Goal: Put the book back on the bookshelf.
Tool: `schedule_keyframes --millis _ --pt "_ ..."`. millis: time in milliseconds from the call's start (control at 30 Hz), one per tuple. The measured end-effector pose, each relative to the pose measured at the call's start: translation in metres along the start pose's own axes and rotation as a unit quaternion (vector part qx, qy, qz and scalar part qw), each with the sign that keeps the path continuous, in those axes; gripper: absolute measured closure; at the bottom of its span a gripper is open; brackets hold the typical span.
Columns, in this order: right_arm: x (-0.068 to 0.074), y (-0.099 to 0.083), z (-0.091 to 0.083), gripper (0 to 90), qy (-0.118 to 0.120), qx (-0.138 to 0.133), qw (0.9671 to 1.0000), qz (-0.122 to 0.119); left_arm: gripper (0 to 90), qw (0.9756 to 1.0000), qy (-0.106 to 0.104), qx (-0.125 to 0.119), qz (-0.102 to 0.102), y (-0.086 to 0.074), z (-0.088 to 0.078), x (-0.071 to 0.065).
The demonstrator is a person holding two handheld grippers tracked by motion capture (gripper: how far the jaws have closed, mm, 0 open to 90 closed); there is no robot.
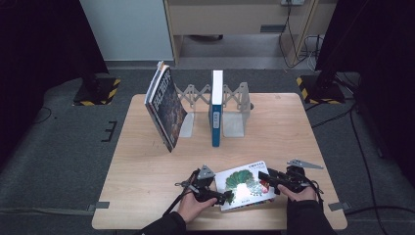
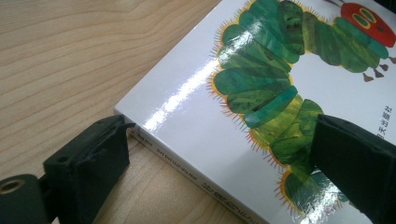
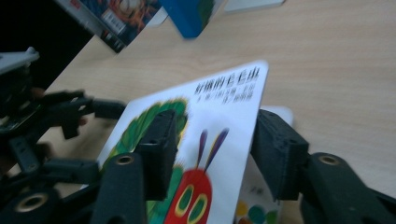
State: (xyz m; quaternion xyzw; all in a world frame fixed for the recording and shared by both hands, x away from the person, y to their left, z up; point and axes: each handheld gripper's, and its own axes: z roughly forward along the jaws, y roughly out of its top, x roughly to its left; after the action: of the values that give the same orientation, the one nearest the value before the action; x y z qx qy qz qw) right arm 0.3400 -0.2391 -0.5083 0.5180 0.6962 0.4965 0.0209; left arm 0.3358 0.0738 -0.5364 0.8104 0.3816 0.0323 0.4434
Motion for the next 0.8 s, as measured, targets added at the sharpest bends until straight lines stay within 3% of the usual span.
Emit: schedule_keyframes --millis 100,433,800 --pt "0.002 -0.003 0.005 47.2 0.004 0.018 0.9998 -0.01 2.5 1.0 0.0 0.0 0.0 0.0 0.0 0.0" --pt "-0.003 0.0 0.023 42.6 0.011 0.069 0.9975 -0.01 2.0 0.9999 -0.012 -0.006 -0.011 0.0 -0.001 0.003" --pt "-0.007 0.001 0.024 46.7 0.029 0.076 0.9967 0.002 4.6 0.9998 -0.011 -0.008 -0.015 0.0 -0.002 0.005"
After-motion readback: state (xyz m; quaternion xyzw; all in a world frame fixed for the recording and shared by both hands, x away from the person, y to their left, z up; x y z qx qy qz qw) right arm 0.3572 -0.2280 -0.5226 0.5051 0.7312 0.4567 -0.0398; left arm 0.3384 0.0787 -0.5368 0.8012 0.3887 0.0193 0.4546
